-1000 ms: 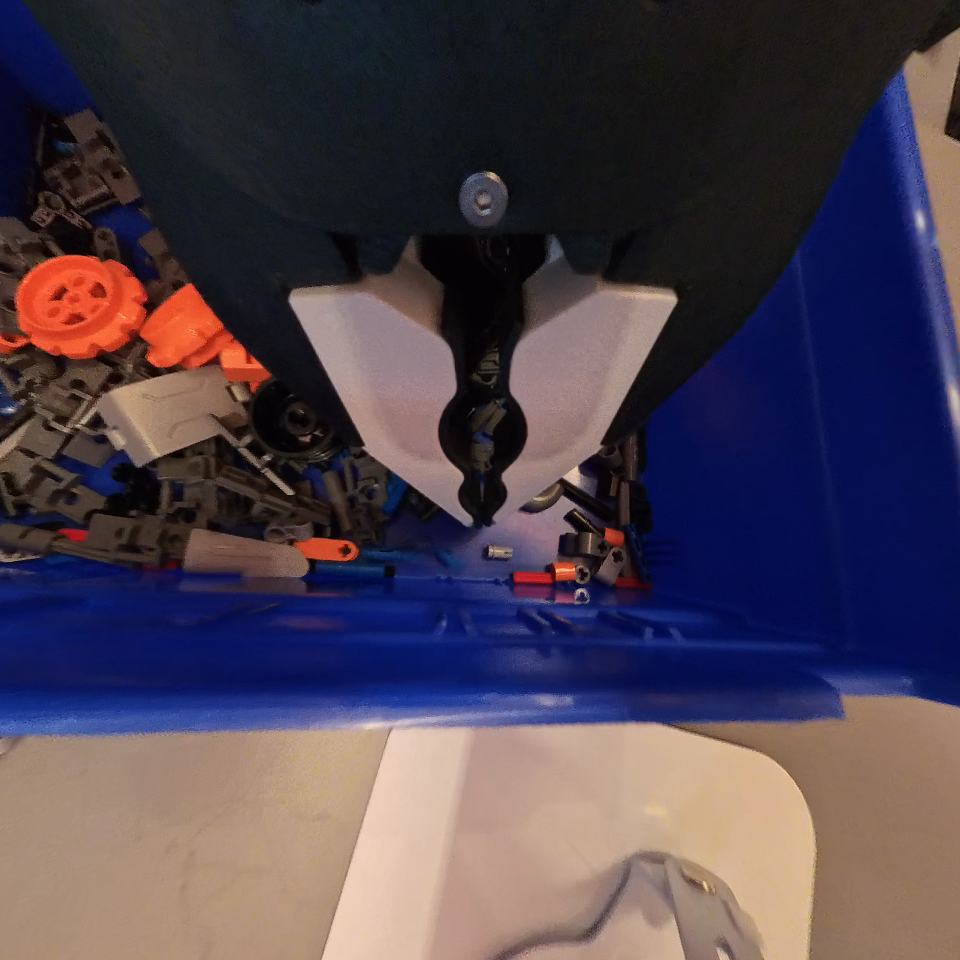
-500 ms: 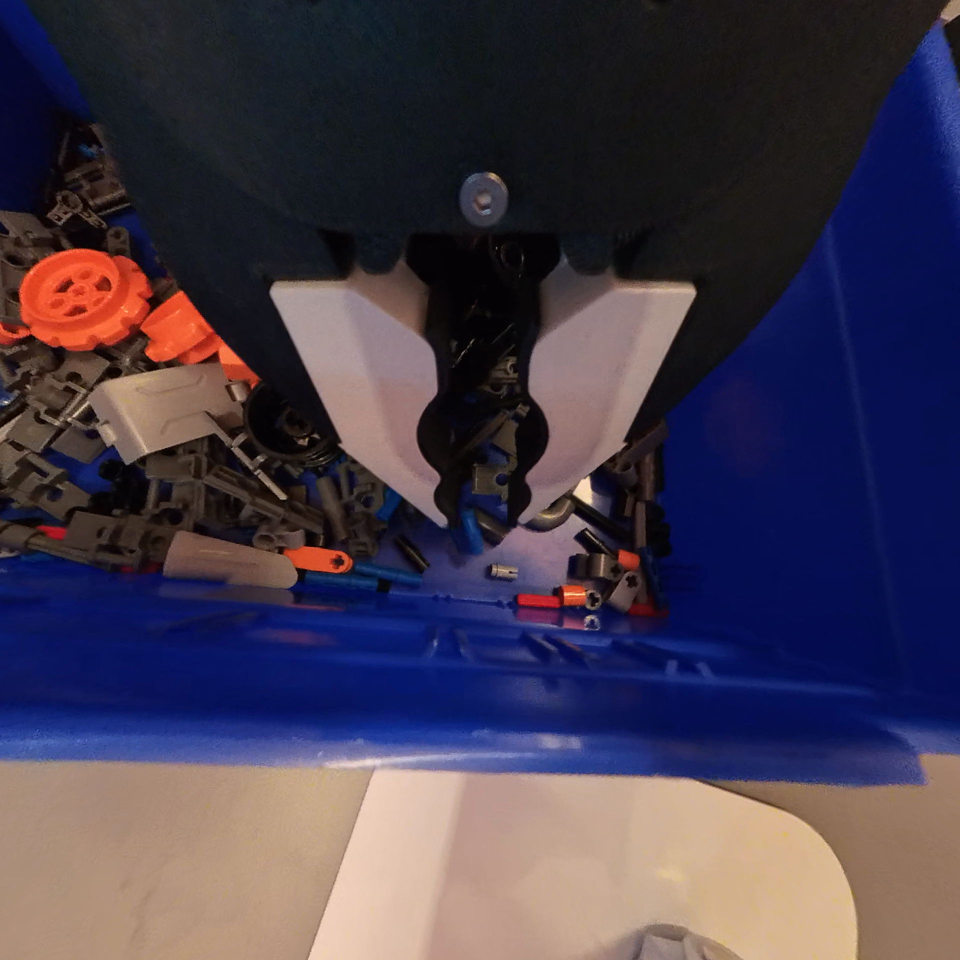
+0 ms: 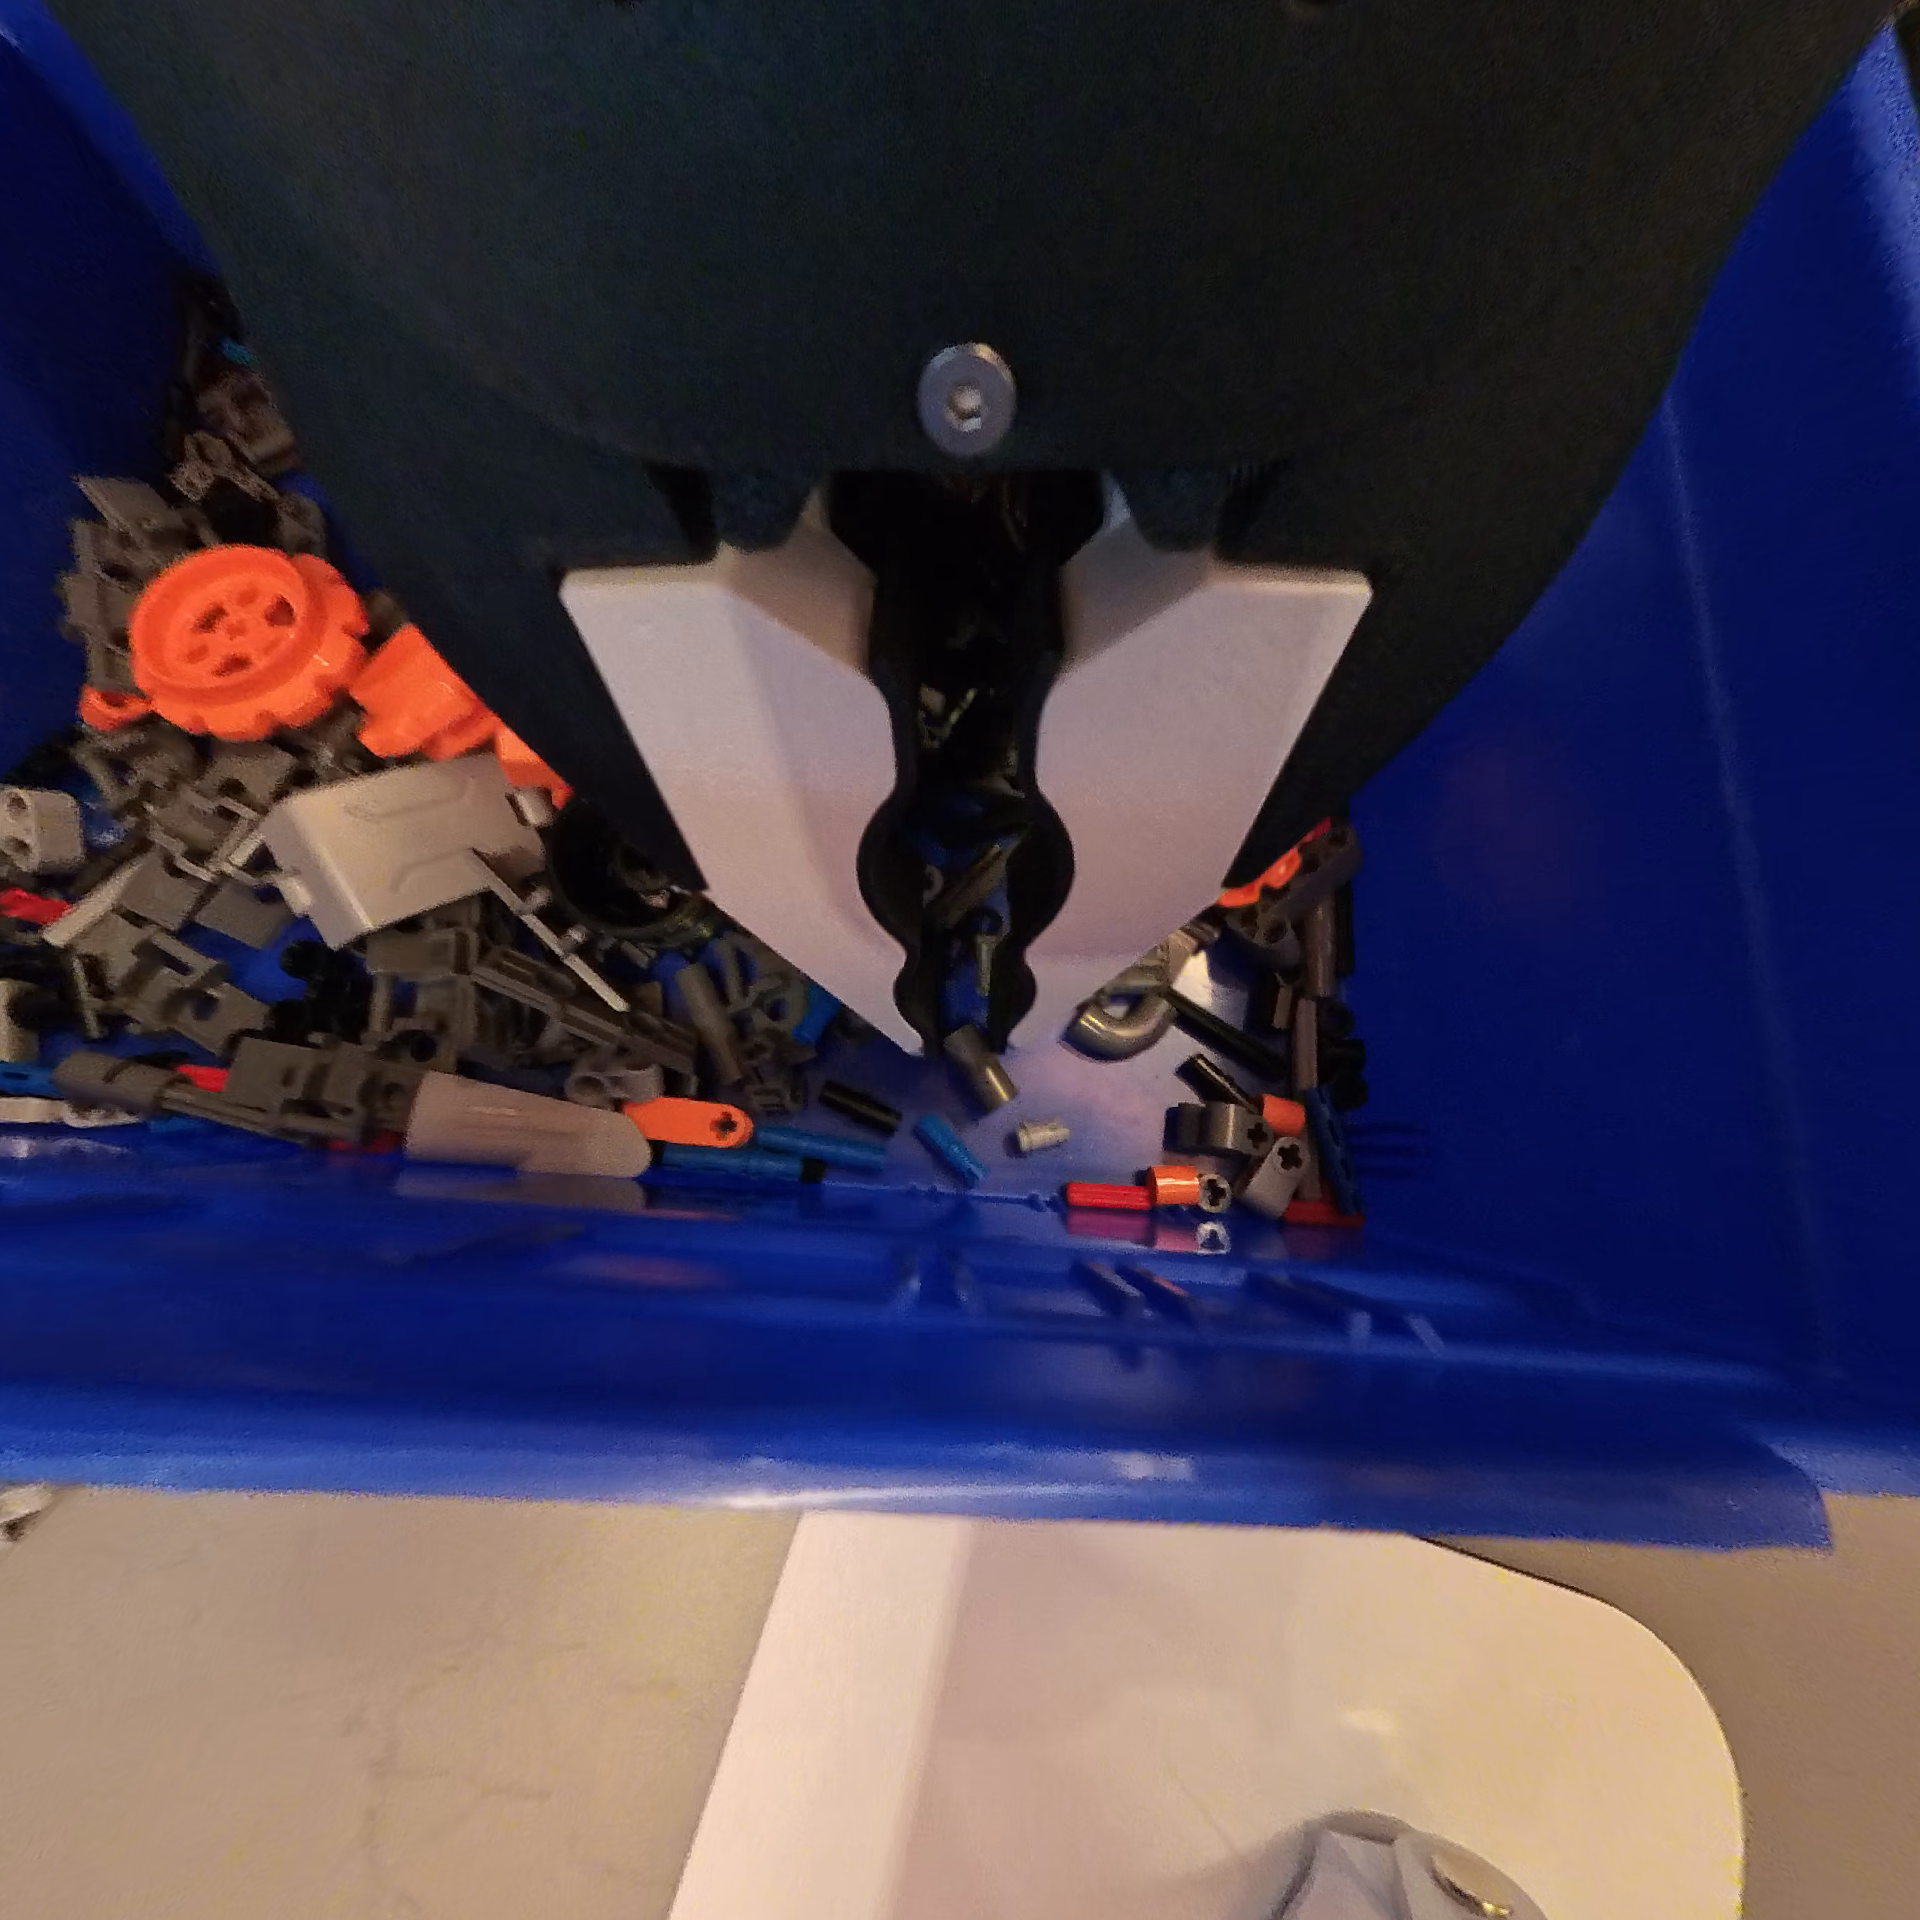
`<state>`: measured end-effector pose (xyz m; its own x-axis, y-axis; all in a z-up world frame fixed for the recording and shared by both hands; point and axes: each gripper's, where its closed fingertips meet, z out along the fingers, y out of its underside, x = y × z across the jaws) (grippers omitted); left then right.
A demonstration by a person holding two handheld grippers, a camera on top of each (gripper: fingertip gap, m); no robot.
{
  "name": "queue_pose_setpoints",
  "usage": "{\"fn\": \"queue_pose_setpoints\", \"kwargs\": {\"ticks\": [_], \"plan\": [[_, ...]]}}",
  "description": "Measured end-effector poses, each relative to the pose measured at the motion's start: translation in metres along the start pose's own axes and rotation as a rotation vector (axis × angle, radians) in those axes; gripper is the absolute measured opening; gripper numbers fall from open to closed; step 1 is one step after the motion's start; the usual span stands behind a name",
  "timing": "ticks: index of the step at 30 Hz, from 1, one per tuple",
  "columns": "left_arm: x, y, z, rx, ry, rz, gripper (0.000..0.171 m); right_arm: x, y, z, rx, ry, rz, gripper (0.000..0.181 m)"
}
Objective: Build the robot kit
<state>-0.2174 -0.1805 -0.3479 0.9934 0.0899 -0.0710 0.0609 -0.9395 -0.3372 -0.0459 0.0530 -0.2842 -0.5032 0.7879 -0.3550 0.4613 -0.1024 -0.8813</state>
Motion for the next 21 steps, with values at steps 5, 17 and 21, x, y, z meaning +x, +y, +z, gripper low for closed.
{"fn": "queue_pose_setpoints", "kwargs": {"ticks": [5,17,21], "plan": [[0.032,-0.013,-0.048,0.036,0.066,0.003,0.006,0.001,-0.002,-0.006,0.008,0.009,-0.002,0.017],[0.212,-0.161,-0.063,0.152,0.216,0.244,0.006,0.006,-0.002,-0.011,0.035,0.017,0.014,0.017],[0.240,-0.162,-0.013,-0.005,0.213,0.319,0.006,0.006,0.001,-0.012,0.037,0.015,0.017,0.017]]}}
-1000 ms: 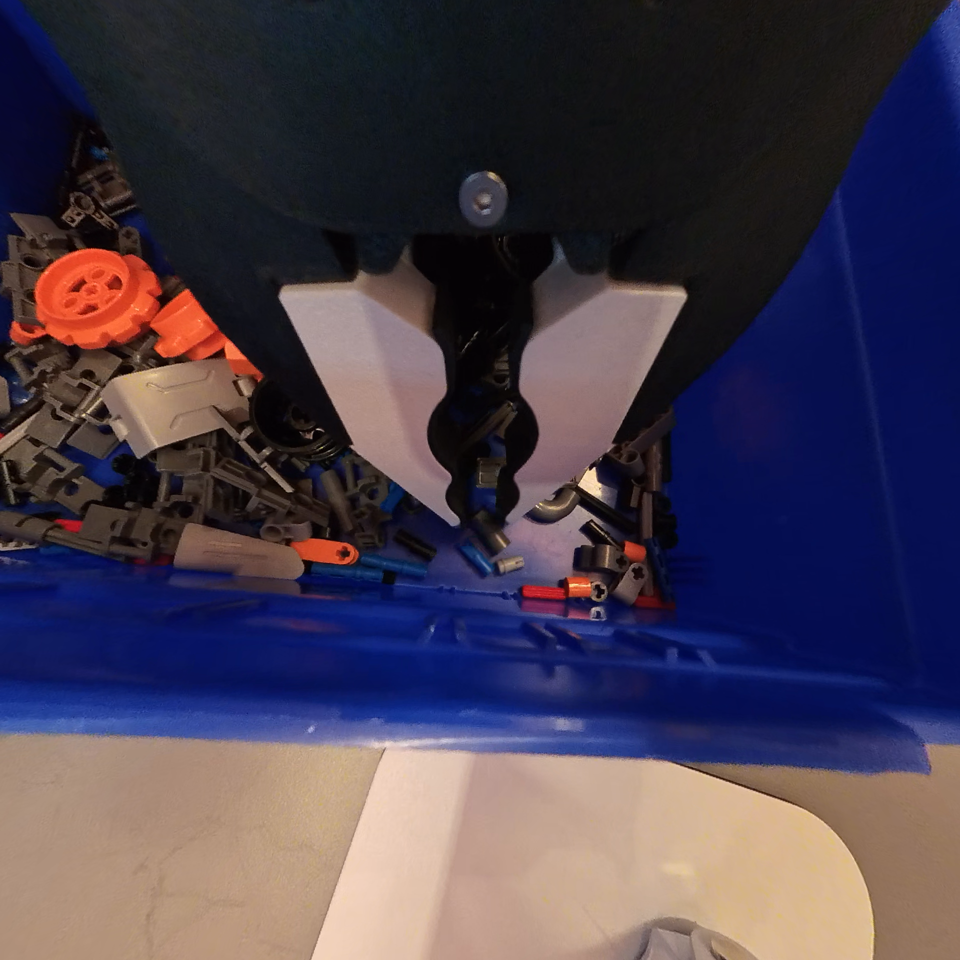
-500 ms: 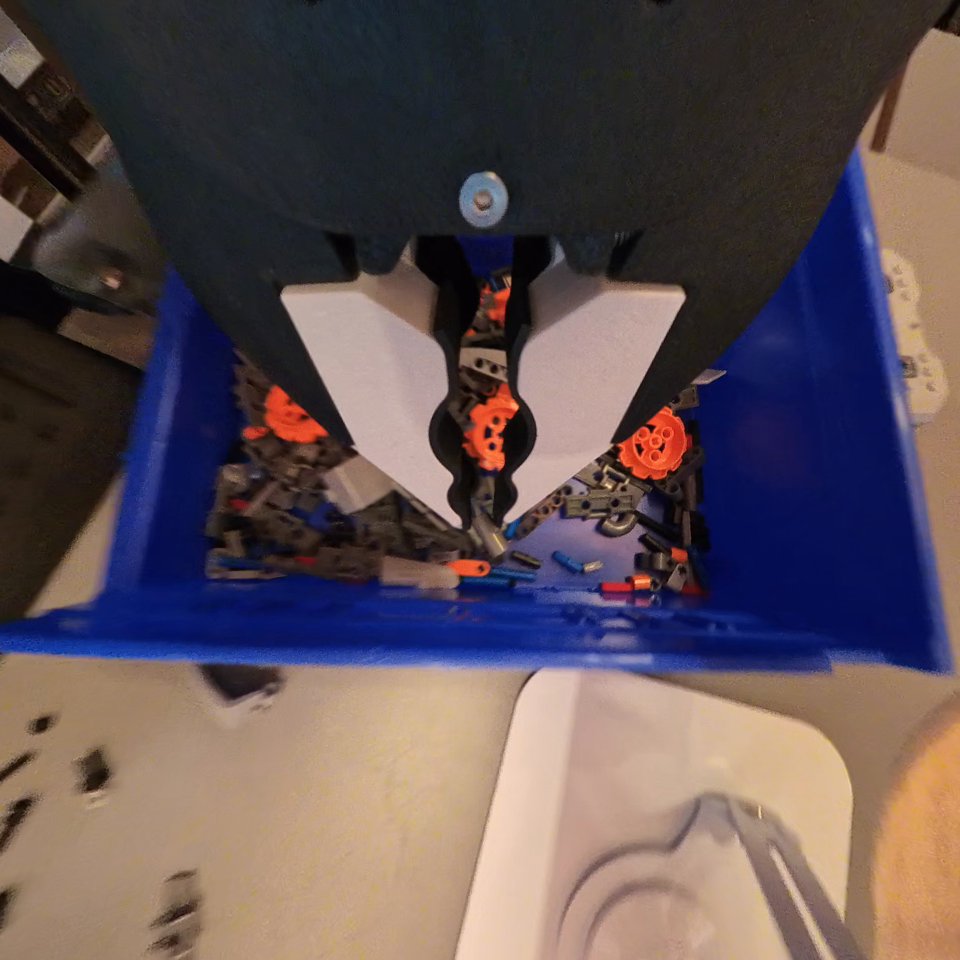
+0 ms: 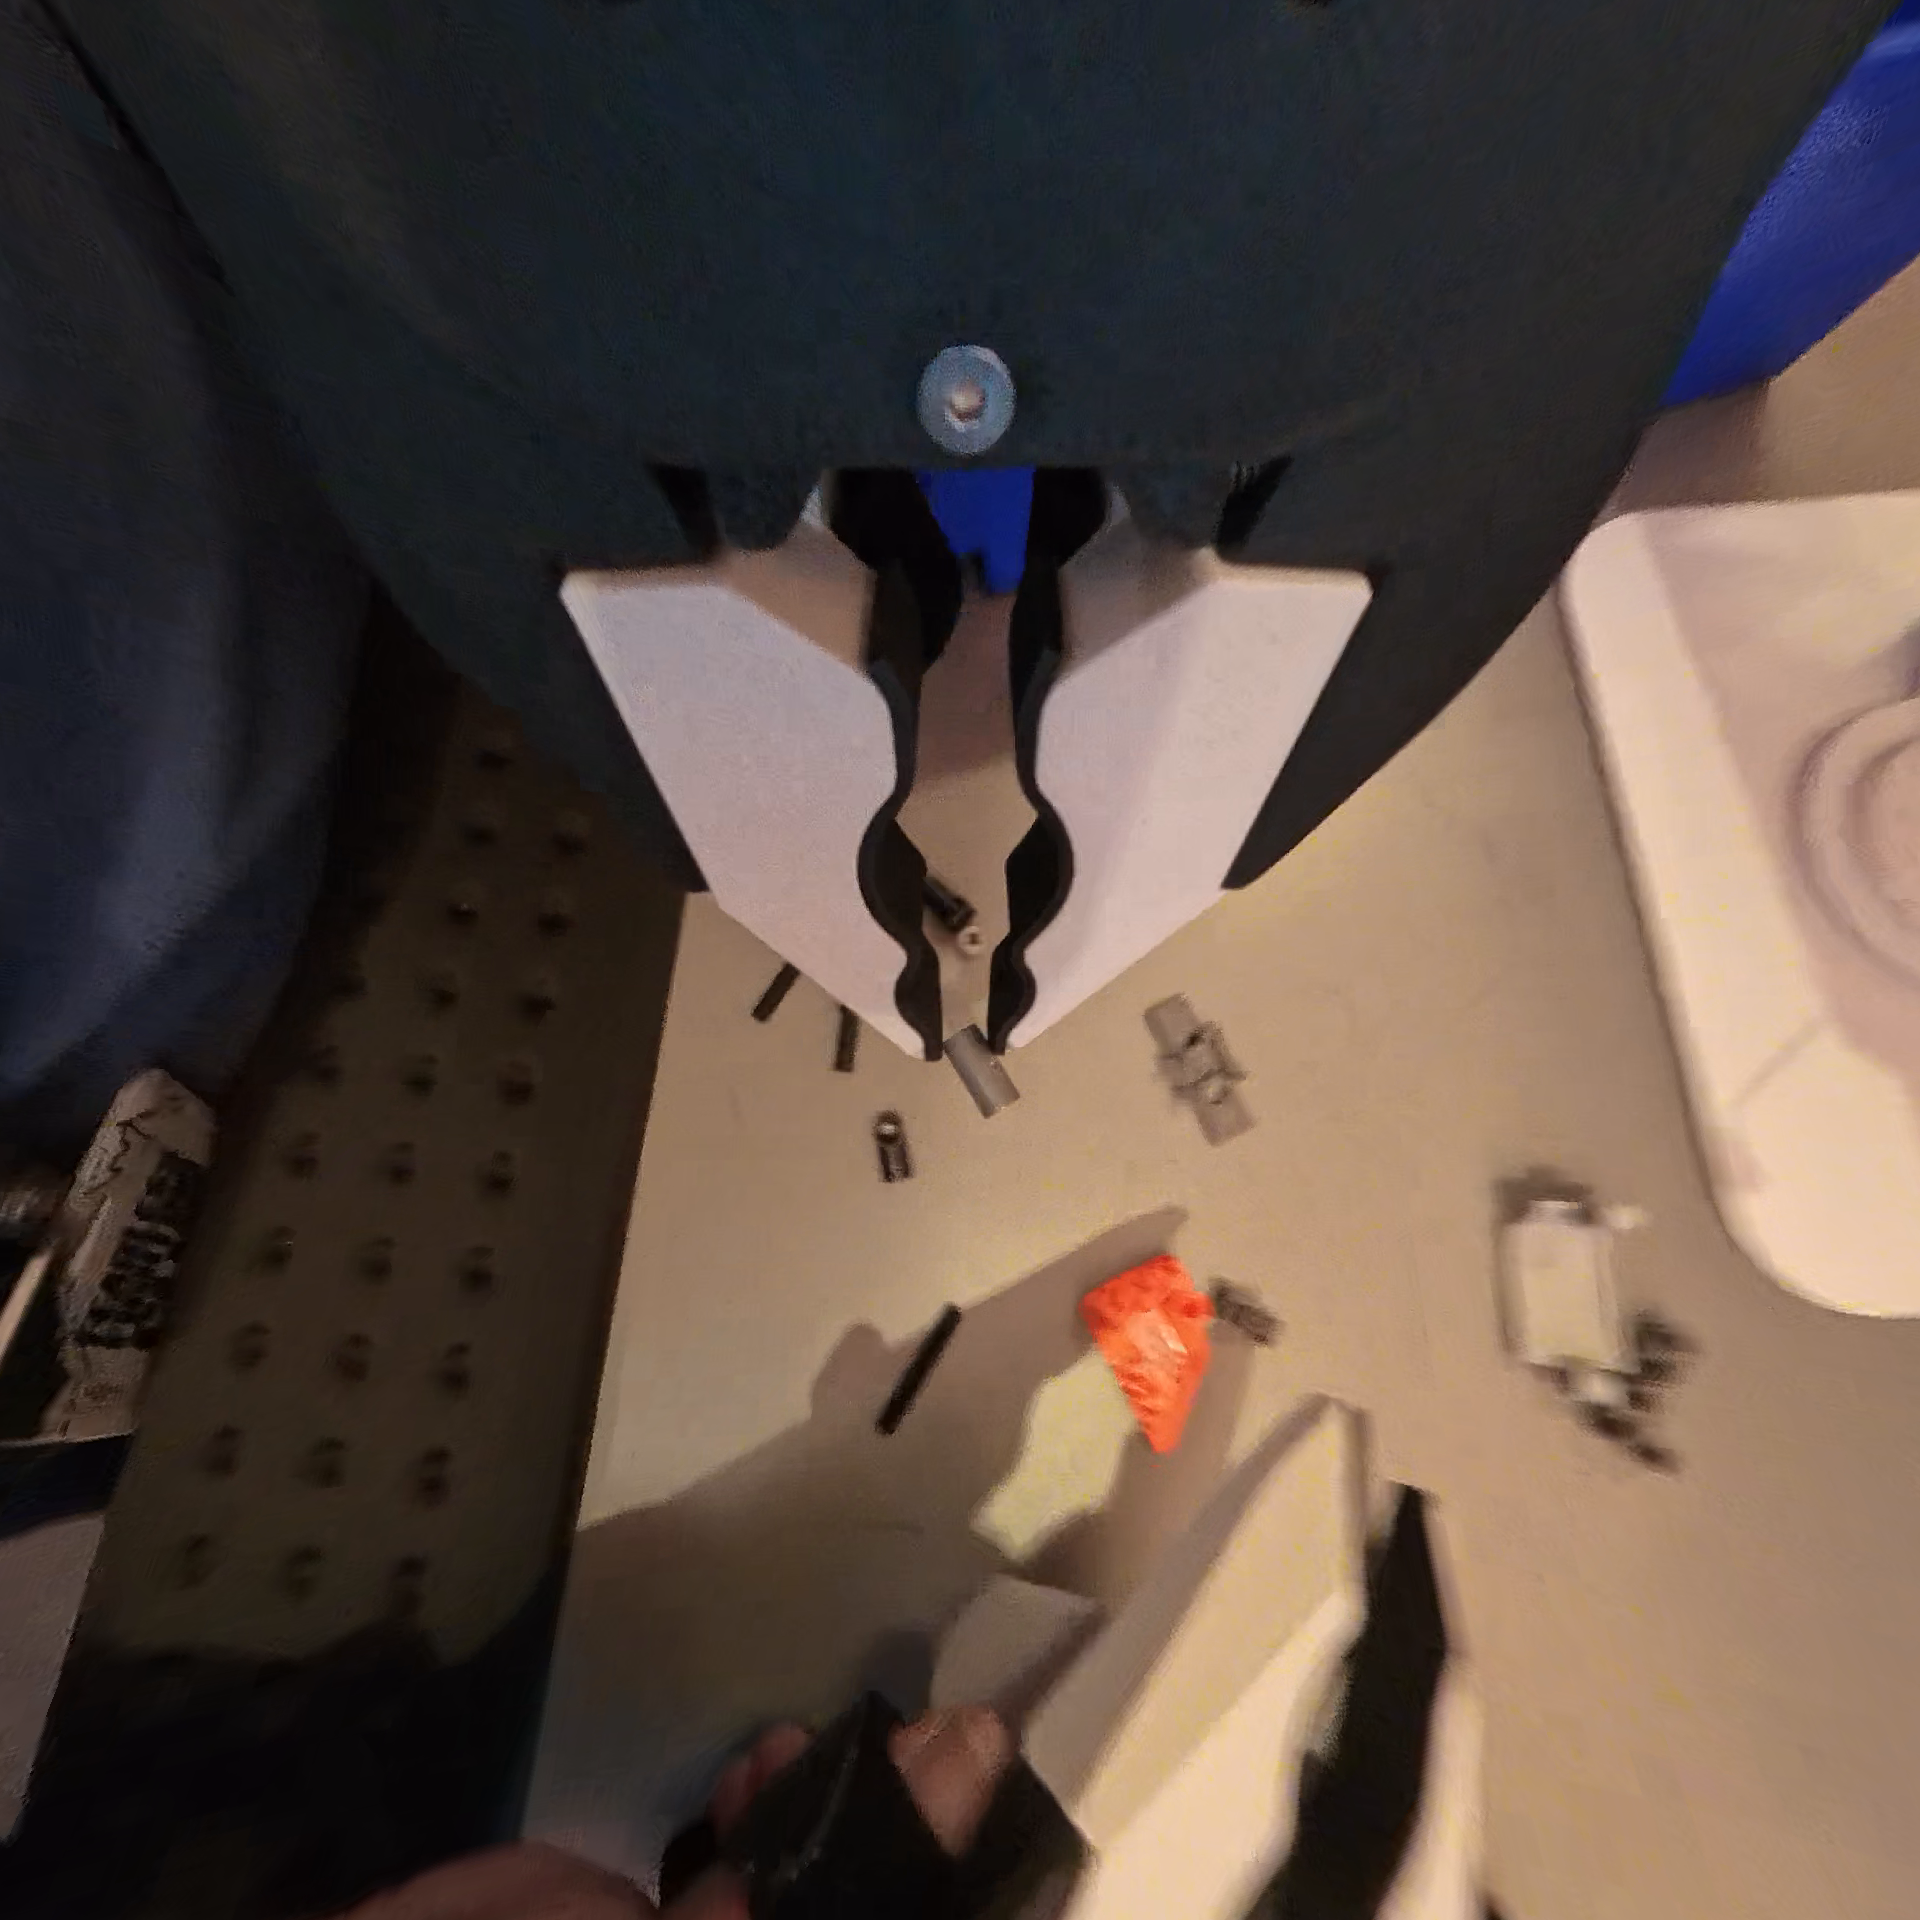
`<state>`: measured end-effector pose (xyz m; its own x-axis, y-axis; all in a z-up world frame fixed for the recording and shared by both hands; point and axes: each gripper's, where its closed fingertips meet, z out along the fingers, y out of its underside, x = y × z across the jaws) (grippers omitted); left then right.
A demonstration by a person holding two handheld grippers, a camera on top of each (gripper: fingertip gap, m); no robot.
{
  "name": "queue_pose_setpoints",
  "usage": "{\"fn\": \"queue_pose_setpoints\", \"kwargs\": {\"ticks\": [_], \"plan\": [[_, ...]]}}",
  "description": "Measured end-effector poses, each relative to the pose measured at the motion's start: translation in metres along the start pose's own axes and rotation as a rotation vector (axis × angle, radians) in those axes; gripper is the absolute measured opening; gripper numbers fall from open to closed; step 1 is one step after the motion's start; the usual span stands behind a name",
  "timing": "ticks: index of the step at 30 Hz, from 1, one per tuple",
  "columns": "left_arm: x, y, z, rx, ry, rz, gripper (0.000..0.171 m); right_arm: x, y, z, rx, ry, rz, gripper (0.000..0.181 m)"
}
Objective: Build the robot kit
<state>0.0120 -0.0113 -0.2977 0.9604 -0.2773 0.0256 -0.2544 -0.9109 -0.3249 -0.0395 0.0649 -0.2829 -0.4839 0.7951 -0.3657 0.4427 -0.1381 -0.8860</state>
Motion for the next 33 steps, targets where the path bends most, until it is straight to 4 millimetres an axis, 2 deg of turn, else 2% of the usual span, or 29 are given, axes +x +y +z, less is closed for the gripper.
{"fn": "queue_pose_setpoints", "kwargs": {"ticks": [2,4,8,10,12,14,16,18,20,22,24,25,27,30,33], "plan": [[0.002,0.007,0.020,-0.085,0.008,0.009,0.006,0.000,0.001,-0.001,0.004,-0.001,0.004,0.017],[0.004,0.004,0.030,-0.100,0.010,0.024,0.006,0.001,0.003,-0.002,0.001,0.003,0.000,0.017],[0.009,0.019,0.054,-0.185,0.063,-0.004,0.007,0.001,0.000,-0.003,0.012,0.003,-0.001,0.017],[0.007,0.017,0.058,-0.167,0.047,0.001,0.006,0.001,0.001,-0.004,0.010,0.004,-0.003,0.017],[0.007,0.019,0.057,-0.184,0.045,0.001,0.013,0.001,0.001,-0.004,0.013,0.004,0.001,0.017],[0.006,0.010,0.046,-0.129,0.031,-0.001,0.013,0.002,0.000,-0.004,0.016,0.004,0.001,0.017],[0.003,0.005,0.024,-0.065,0.014,-0.011,0.017,0.003,0.000,-0.005,0.016,0.006,0.000,0.017],[-0.006,0.004,-0.010,0.031,-0.018,-0.041,0.018,0.003,0.000,-0.006,0.020,0.008,-0.002,0.017],[-0.033,0.012,-0.052,0.136,-0.116,-0.089,0.018,0.003,0.000,-0.006,0.021,0.008,-0.004,0.017],[-0.062,0.035,-0.090,0.205,-0.210,-0.135,0.018,0.003,0.000,-0.005,0.021,0.007,-0.005,0.017],[-0.104,0.079,-0.117,0.203,-0.349,-0.209,0.025,0.003,-0.001,-0.005,0.021,0.007,-0.006,0.017],[-0.119,0.103,-0.121,0.190,-0.363,-0.262,0.027,0.003,-0.001,-0.004,0.021,0.007,-0.007,0.017],[-0.147,0.145,-0.118,0.189,-0.385,-0.370,0.032,0.003,-0.001,-0.003,0.020,0.005,-0.007,0.017],[-0.177,0.199,-0.093,0.096,-0.418,-0.443,0.037,0.003,-0.001,-0.001,0.018,0.003,-0.008,0.017],[-0.185,0.226,-0.063,0.027,-0.379,-0.471,0.036,0.002,0.000,-0.001,0.016,0.008,-0.007,0.017]]}}
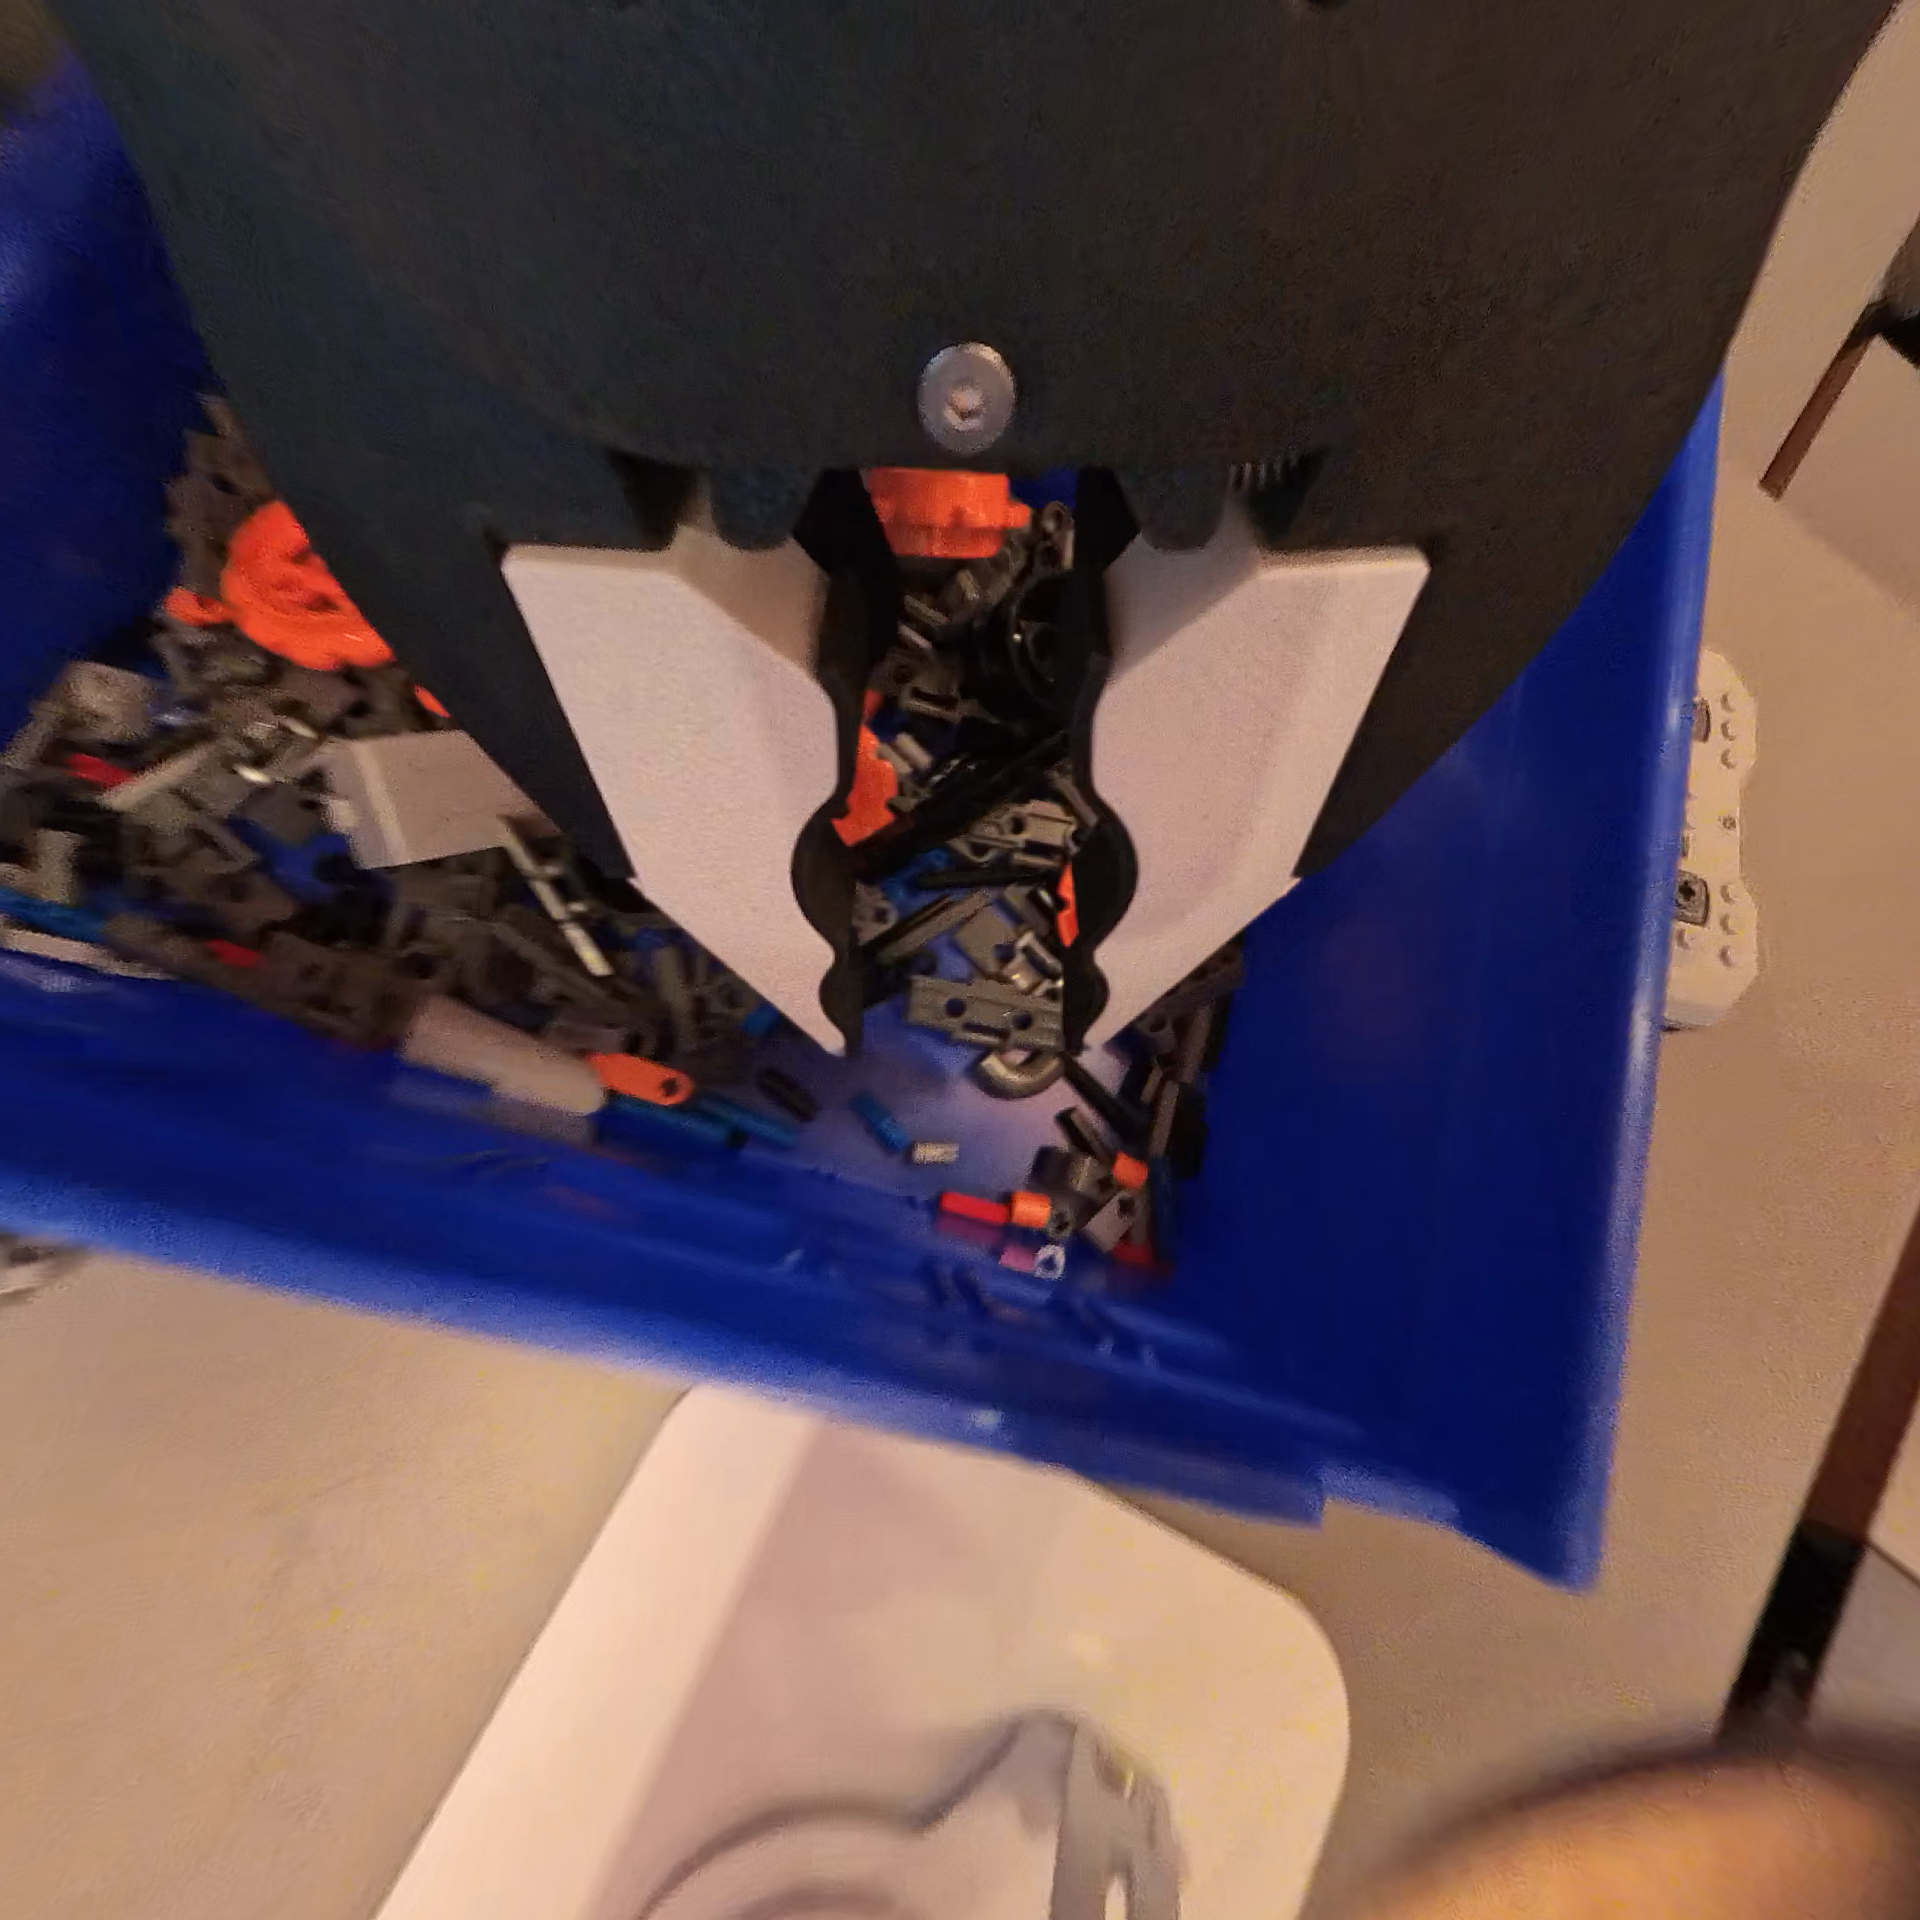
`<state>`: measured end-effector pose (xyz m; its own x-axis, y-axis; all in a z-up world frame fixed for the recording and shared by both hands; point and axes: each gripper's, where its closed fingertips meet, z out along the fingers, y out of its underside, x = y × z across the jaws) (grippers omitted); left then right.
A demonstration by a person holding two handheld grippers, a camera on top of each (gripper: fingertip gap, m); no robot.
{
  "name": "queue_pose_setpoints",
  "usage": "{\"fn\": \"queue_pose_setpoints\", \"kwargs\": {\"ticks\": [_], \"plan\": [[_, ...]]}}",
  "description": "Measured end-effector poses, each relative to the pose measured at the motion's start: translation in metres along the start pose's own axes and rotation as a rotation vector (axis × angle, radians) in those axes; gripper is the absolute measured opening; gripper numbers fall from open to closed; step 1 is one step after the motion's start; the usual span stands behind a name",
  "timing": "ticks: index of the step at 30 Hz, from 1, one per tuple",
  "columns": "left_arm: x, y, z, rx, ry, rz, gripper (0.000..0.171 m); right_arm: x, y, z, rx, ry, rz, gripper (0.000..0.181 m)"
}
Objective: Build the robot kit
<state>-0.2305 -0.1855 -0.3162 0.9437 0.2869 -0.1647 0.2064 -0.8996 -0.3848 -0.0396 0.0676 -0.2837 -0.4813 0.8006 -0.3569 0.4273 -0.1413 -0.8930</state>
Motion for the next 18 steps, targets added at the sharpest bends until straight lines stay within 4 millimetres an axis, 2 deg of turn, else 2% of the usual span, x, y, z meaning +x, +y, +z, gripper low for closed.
{"fn": "queue_pose_setpoints", "kwargs": {"ticks": [2,9,13,16,18], "plan": [[-0.005,0.006,0.013,-0.021,-0.012,0.004,0.031,0.000,0.000,-0.001,0.002,0.004,0.000,0.017],[-0.009,0.011,0.034,-0.061,-0.012,0.016,0.026,0.001,0.000,-0.001,0.006,0.010,-0.003,0.017],[-0.010,0.010,0.037,-0.053,-0.012,0.020,0.022,0.002,0.000,-0.001,0.005,0.011,-0.006,0.017],[-0.006,0.011,0.038,-0.061,-0.003,0.026,0.008,0.002,0.000,-0.001,0.004,0.010,-0.007,0.017],[-0.011,0.010,0.037,-0.055,-0.038,0.029,0.016,0.002,0.000,0.000,0.004,0.010,-0.008,0.017]]}}
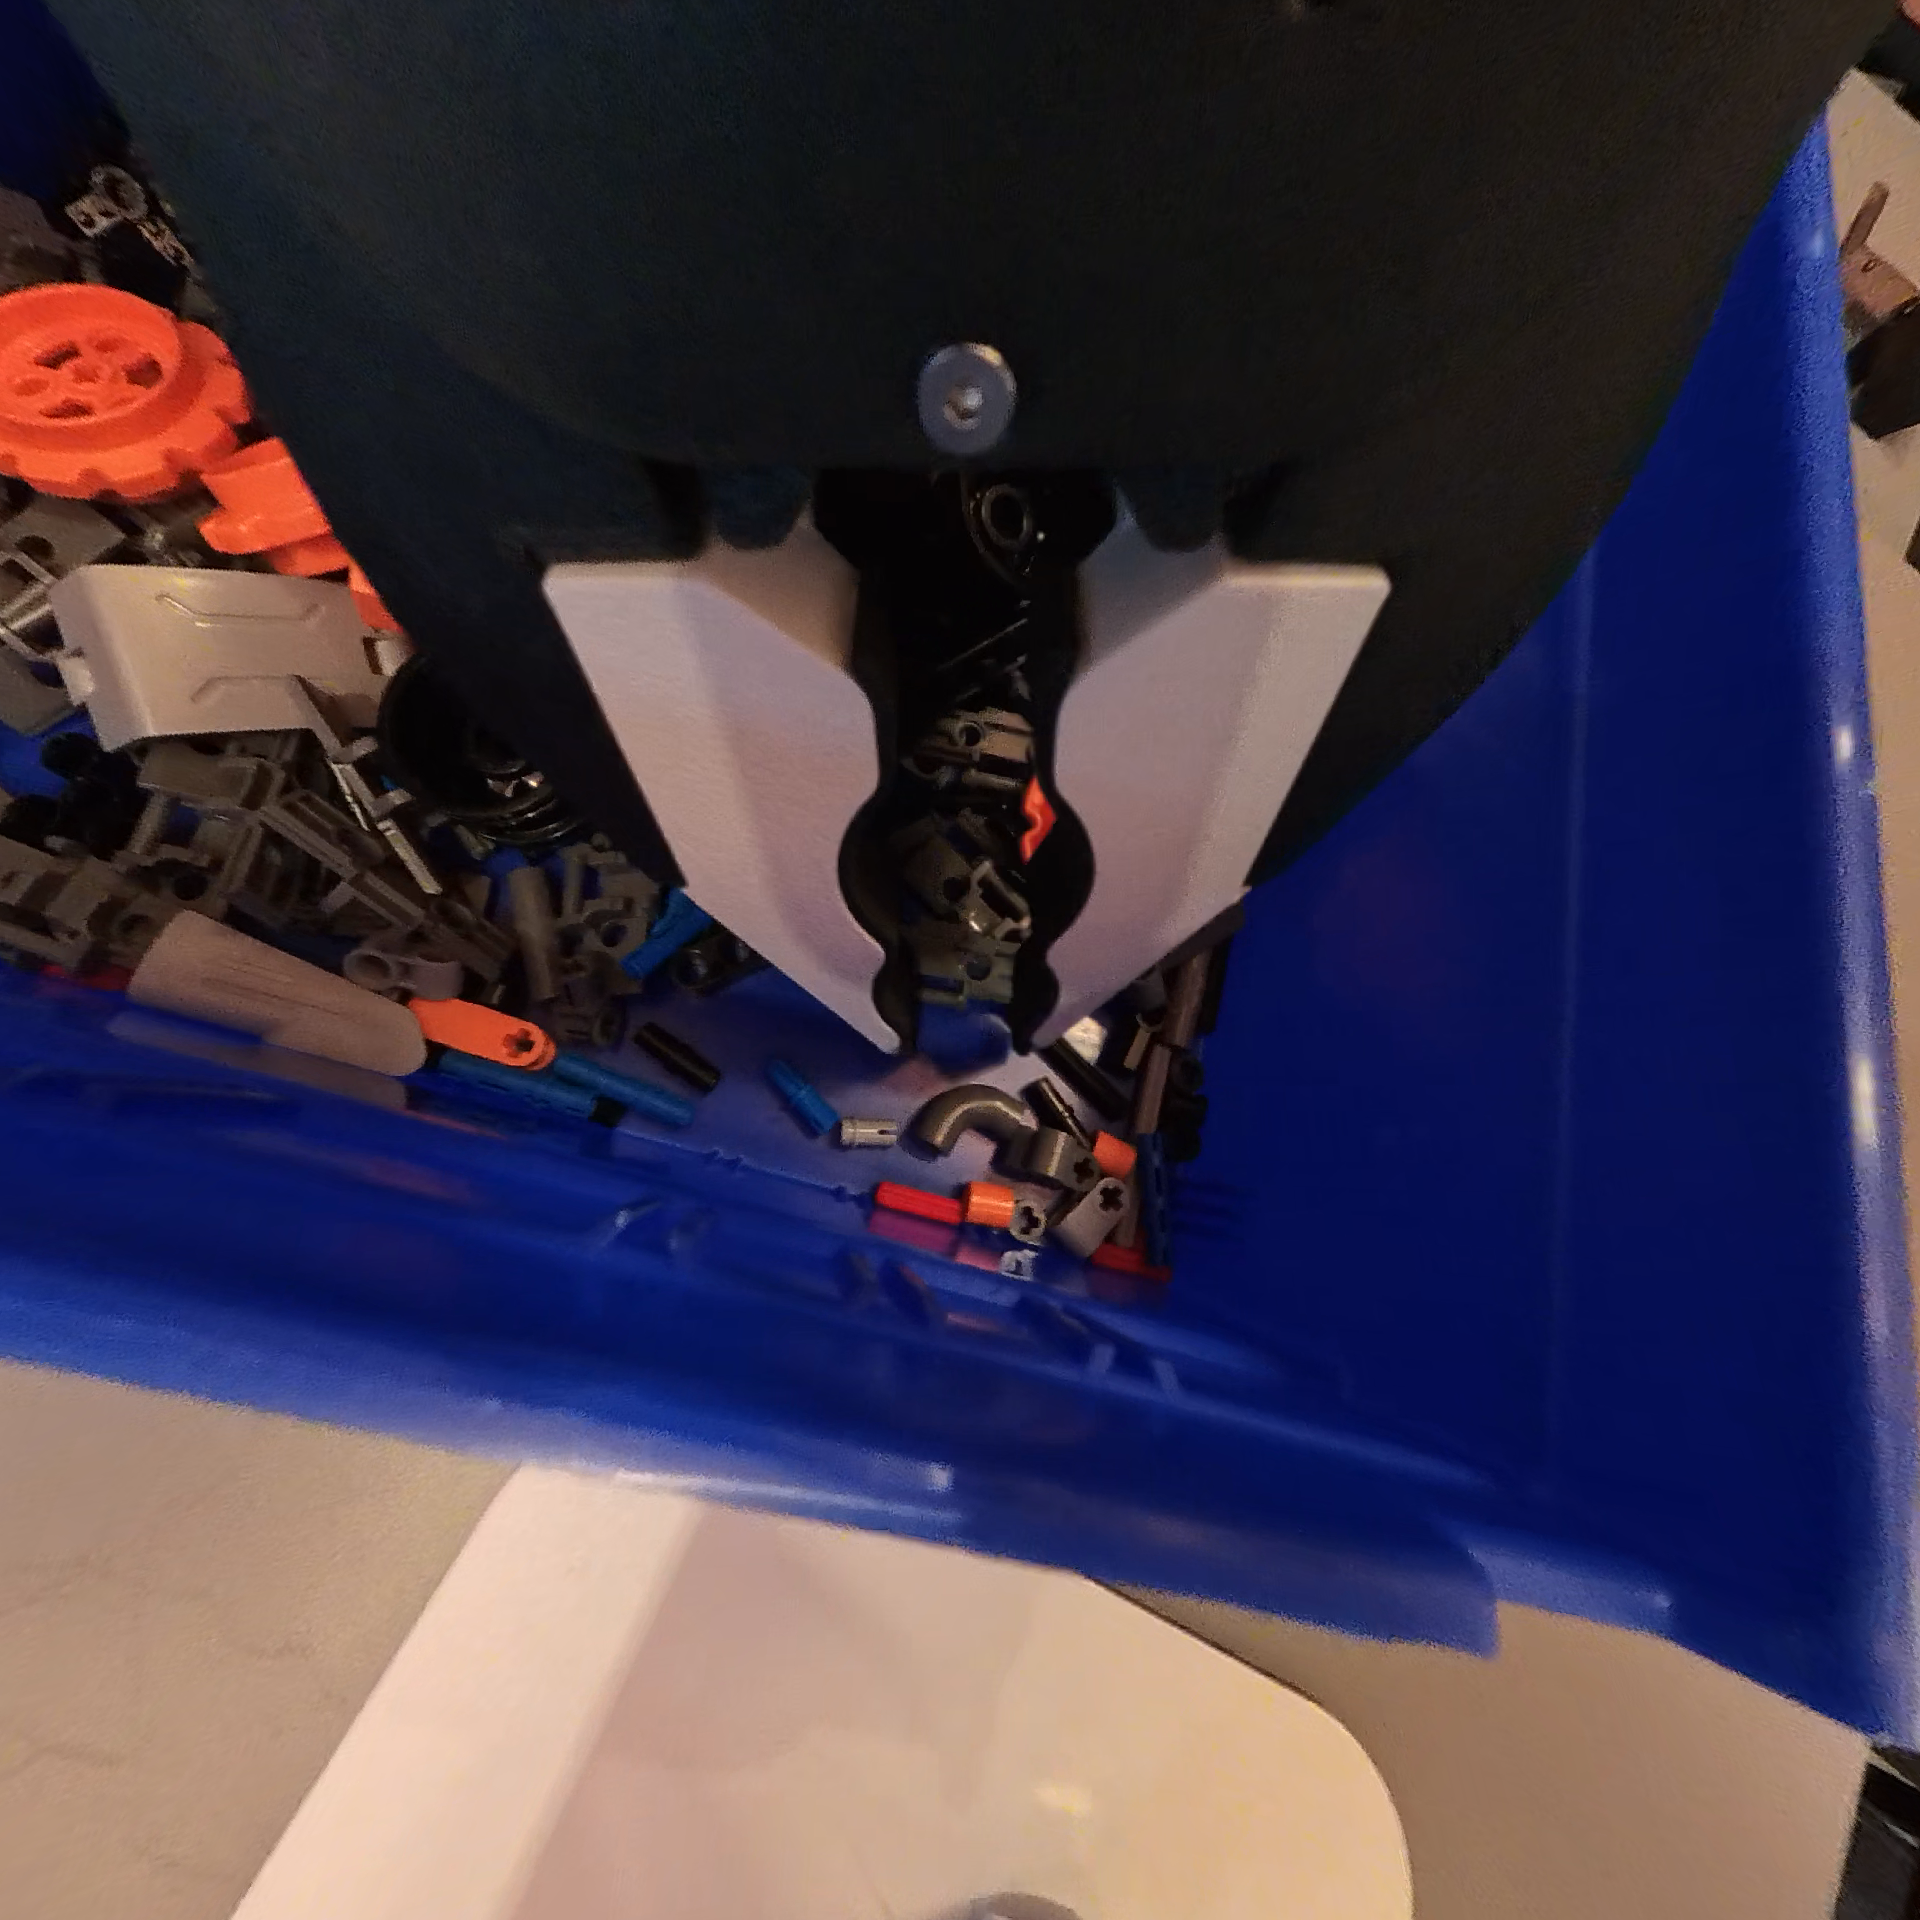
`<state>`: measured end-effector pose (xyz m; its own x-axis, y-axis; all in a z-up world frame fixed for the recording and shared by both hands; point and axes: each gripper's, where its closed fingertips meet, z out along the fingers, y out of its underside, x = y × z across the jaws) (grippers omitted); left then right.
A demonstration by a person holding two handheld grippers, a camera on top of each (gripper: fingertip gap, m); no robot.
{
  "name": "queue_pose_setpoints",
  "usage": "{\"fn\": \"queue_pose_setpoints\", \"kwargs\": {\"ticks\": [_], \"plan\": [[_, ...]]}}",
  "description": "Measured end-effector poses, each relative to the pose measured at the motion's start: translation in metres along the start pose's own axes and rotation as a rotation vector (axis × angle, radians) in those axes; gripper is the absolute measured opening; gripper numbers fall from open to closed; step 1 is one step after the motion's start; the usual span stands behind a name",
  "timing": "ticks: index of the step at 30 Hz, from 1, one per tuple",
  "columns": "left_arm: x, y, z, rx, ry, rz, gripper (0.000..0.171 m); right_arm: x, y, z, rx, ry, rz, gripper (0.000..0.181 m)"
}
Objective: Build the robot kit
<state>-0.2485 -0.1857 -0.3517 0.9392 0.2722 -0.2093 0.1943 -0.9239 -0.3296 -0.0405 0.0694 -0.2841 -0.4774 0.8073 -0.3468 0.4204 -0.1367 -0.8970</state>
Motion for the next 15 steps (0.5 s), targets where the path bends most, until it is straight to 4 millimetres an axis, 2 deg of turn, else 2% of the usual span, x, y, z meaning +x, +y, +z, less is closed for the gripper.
{"fn": "queue_pose_setpoints", "kwargs": {"ticks": [3,5,8,13,15], "plan": [[0.003,-0.008,-0.002,0.047,0.030,-0.023,0.028,0.000,0.000,0.000,0.001,-0.001,0.001,0.017],[0.008,-0.011,0.000,0.057,0.061,-0.009,0.029,0.000,0.000,0.000,0.002,-0.002,0.001,0.017],[0.010,-0.015,0.002,0.080,0.063,0.065,0.027,0.000,0.000,0.000,0.001,-0.001,0.001,0.017],[0.011,-0.017,0.003,0.083,0.105,0.069,0.028,0.000,0.000,-0.001,0.003,0.001,0.002,0.017],[0.015,-0.018,0.001,0.095,0.129,0.087,0.021,0.000,0.000,-0.001,0.003,0.001,0.002,0.017]]}}
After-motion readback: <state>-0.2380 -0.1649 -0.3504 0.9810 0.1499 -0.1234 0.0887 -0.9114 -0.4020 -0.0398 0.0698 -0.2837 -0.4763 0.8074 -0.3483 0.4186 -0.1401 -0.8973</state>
